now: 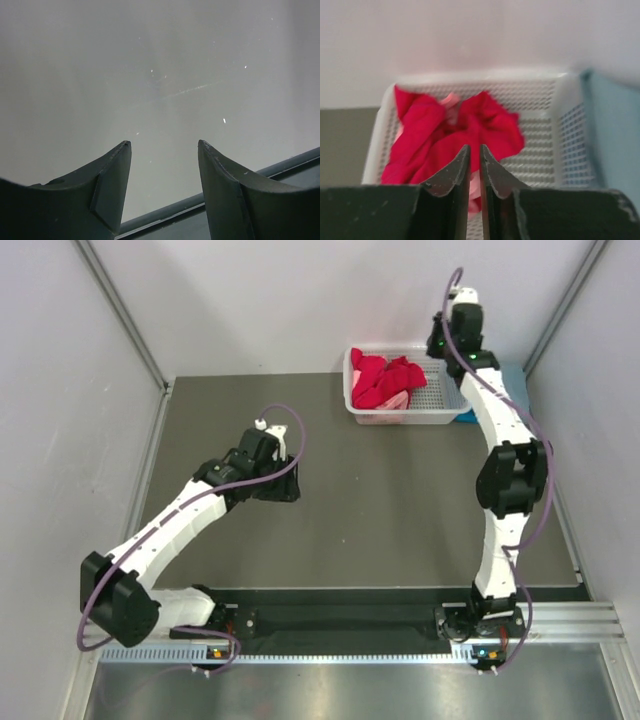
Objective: Fold and stack the t-shirts
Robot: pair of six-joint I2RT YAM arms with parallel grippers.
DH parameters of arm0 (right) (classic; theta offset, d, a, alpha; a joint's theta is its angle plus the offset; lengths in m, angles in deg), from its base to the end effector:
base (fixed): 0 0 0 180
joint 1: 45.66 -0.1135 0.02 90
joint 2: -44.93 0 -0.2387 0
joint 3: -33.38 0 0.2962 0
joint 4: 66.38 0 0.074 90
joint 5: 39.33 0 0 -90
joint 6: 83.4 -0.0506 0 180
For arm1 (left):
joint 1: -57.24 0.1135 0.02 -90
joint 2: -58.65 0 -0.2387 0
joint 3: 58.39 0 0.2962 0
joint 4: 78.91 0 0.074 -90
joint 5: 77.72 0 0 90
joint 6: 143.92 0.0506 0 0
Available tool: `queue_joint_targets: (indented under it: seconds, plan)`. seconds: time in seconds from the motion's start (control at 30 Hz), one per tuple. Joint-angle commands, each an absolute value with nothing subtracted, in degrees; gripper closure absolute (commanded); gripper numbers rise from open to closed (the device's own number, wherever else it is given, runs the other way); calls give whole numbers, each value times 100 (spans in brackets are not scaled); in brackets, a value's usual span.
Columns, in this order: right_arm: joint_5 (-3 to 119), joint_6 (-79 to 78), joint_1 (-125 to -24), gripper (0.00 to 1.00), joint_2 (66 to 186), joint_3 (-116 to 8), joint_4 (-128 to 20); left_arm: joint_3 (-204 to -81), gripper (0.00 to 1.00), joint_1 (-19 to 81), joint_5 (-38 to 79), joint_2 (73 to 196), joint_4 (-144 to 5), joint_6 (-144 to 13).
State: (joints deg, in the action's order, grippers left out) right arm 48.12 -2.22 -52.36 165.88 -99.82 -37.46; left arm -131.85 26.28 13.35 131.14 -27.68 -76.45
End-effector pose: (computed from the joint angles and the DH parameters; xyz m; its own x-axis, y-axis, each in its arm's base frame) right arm 0.5480 0.0621 0.3453 -0.2929 0.1198 -0.9486 -0.0297 0.9905 0.1343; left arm 0.2773 -0.1675 0.2503 -0.8101 0.0392 -0.5850 0.2319 0.9378 -0.2582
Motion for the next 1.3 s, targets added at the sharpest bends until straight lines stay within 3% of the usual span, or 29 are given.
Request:
queue_joint_targets:
  seconds: [0.0, 0.33, 0.77, 1.27]
  plan:
    - [5049, -885, -5655, 89, 16701, -9899, -3869, -13107, 39, 2674, 1352, 12791, -2847, -7616]
    - [5954, -2248, -6412, 99, 17825, -10285, -4352, -13019, 39, 2736, 1281, 12264, -2487, -7616]
    - [6104, -2979, -7061, 100, 19064, -11013, -4767, -12984, 39, 2771, 1132, 12052, -2276, -7581]
    - [6736, -3163, -7352, 100, 19346, -11296, -4986, -13098, 38, 2788, 1185, 12166, -2258, -7607]
